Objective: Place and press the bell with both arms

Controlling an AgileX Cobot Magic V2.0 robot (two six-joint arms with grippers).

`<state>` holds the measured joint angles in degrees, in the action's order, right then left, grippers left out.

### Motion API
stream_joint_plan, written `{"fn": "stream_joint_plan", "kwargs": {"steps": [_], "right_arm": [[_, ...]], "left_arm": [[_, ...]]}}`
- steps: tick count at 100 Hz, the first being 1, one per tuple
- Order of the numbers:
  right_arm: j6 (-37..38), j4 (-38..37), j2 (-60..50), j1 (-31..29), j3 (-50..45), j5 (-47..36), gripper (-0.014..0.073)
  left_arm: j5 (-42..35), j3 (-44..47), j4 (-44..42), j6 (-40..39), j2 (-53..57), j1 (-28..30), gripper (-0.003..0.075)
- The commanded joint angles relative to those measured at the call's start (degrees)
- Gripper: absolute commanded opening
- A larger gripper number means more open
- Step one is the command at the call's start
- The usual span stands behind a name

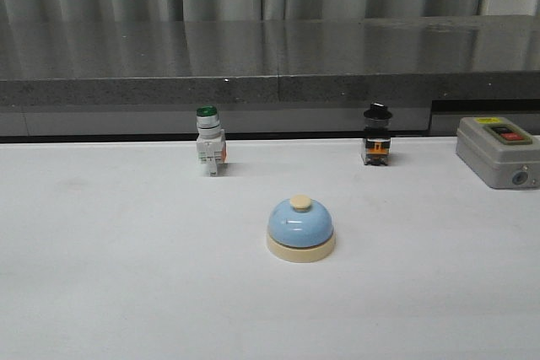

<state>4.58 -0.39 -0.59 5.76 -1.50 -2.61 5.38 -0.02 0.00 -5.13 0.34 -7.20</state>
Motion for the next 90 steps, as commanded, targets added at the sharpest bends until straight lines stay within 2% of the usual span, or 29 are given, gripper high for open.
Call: {"fn": "stream_joint_plan", "kwargs": {"steps": [1,27,49,66,90], "right_arm": [[-0.43,-0.73,-0.85,-0.34,0.83,-4.35,-0.0060],[-0.38,-0.73,-0.85,-0.24,1.04,-4.75,-0.0060],[-0.38,-0.73,0.29,-0.24,6.91,1.08,-0.0060],[-0.38,-0.73,7.07,-0.24,17.19,13.42,-0.0060],[-0.38,-0.68,23.32,-0.24,34.27,33.97,-0.0060]], "left_arm": [[-4.72,2.47,0.32,-0.66,1.76,0.11,-0.0020],[-4.72,2.47,0.32,-0.66,1.76,0.11,-0.0020],[-4.72,2.47,0.32,-0.66,1.68,0.11,-0.0020],[-4.72,2.47,0.32,-0.66,1.68,0.11,-0.0020],[-4.72,2.47,0.32,-0.66,1.68,0.11,-0.0020]]}}
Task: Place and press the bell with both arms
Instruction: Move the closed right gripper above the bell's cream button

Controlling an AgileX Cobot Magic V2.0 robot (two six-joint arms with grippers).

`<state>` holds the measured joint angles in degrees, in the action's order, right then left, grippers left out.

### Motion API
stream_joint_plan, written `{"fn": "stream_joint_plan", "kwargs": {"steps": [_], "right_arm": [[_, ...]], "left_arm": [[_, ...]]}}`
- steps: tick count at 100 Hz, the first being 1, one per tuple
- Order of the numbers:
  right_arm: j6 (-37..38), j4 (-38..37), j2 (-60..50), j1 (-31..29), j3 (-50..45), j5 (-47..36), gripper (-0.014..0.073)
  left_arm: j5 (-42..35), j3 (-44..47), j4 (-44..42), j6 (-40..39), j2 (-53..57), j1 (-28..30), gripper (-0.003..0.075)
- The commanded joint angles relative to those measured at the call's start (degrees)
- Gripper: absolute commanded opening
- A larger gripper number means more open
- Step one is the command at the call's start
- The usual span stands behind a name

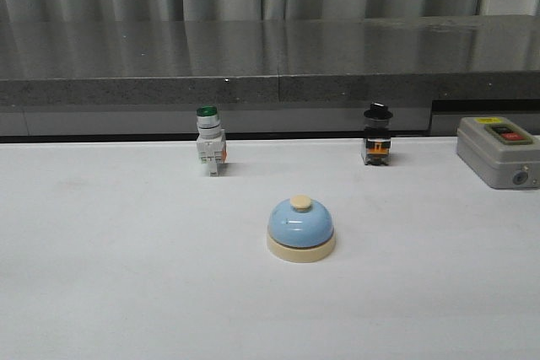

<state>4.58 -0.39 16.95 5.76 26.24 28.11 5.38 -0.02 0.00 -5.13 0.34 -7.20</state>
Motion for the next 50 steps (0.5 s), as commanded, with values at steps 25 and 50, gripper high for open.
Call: {"fn": "stream_joint_plan", "kwargs": {"steps": [25,50], "right_arm": [[-0.38,-0.68,20.94,-0.24,20.06,18.59,-0.0060],[-0.38,-0.19,28.00,-0.24,21.70,18.36,-0.0060]], "left_arm": [[-4.72,2.47,0.32,-0.66,1.68,0.11,-0.0020],[-4.72,2.47,0.32,-0.66,1.68,0.11,-0.0020]]}}
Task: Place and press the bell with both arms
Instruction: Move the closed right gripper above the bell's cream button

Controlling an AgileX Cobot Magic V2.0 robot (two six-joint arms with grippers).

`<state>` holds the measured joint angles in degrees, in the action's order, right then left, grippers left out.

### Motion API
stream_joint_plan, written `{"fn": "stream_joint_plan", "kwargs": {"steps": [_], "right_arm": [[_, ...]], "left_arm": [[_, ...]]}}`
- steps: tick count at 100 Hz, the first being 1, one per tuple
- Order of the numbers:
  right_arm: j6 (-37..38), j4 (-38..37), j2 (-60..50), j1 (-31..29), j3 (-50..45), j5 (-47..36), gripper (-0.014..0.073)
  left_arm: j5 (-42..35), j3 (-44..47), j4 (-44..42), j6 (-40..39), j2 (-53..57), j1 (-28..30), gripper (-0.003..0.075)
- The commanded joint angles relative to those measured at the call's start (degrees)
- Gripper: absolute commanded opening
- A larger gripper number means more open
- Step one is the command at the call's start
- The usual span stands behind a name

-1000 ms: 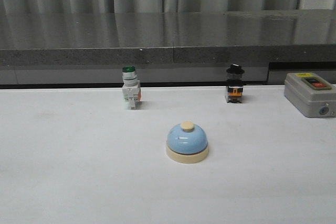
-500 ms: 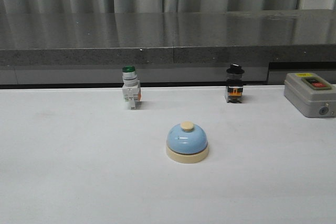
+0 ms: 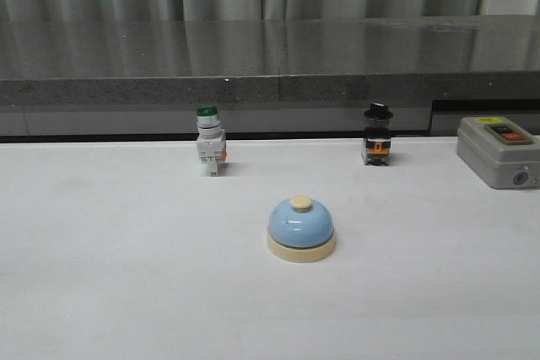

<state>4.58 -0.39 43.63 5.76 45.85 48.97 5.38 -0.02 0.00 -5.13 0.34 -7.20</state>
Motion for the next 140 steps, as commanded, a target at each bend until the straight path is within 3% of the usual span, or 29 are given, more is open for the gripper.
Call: {"fn": "stream_joint_plan", "kwargs": {"steps": [1,40,90,140], "right_arm": [[-0.38,0.06,1.50,-0.24,2.09,-2.50,-0.0060],[-1.93,2.09,10.90,1.06,4.48,-2.78,-0.0060],[-1.98,2.22,35.57,17.15,15.93,-7.28,-0.0060],[-1.98,2.22,57.29,26.08,31.55,-6.49,-0.0060]], "left_arm": [[-4.72,2.47,0.32,-0.66,1.68,0.11,-0.0020],[-4.72,2.47,0.32,-0.56,1.68,0.11,-0.0020],[-4.72,2.47,0.32,-0.56,1.68,0.11,-0.0020],[-4.72,2.47,0.32,-0.56,1.68,0.11,-0.0020]]}}
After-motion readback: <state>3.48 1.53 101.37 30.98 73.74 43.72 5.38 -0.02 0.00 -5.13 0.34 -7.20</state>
